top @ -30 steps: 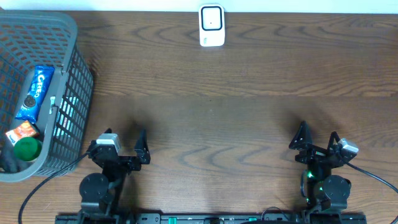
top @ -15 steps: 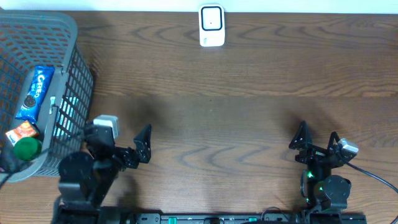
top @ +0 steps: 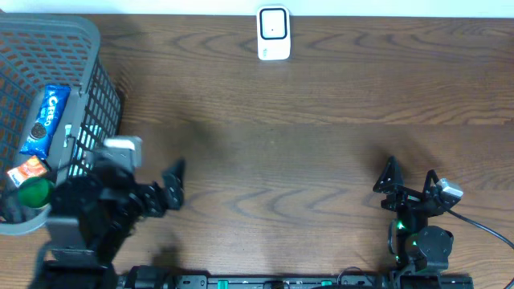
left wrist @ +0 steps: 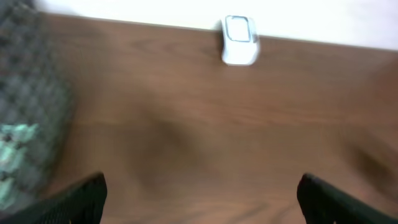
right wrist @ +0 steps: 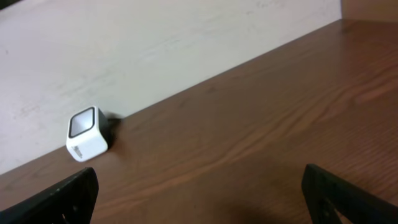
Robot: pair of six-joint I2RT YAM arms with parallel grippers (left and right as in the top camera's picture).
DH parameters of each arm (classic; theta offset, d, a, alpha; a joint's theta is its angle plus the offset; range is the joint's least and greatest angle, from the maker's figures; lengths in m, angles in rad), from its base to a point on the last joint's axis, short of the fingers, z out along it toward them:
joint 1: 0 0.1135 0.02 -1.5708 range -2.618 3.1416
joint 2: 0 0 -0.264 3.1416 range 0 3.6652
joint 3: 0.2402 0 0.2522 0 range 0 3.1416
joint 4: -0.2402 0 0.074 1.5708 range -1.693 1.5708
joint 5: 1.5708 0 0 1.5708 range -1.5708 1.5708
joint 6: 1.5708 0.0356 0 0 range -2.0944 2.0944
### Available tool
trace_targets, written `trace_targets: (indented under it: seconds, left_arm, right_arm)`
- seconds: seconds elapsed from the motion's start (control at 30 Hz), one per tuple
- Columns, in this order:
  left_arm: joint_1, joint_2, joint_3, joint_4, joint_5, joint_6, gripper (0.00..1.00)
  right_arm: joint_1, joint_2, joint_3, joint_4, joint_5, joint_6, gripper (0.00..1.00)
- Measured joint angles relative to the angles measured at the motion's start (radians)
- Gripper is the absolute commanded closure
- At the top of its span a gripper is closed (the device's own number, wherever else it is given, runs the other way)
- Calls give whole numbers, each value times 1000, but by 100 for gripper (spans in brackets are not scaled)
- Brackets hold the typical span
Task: Scan the item barcode
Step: 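Reach the left gripper into the basket and grasp the green-capped bottle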
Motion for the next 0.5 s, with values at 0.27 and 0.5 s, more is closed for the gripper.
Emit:
trace_targets:
  seconds: [0.27,0.5]
  left_arm:
    - [14,366,503,-279,-335,-87,2]
    - [192,591,713,-376,-482,-257,2]
  right_arm:
    - [0,2,0,0,0,0,1]
    - [0,2,0,0,0,0,1]
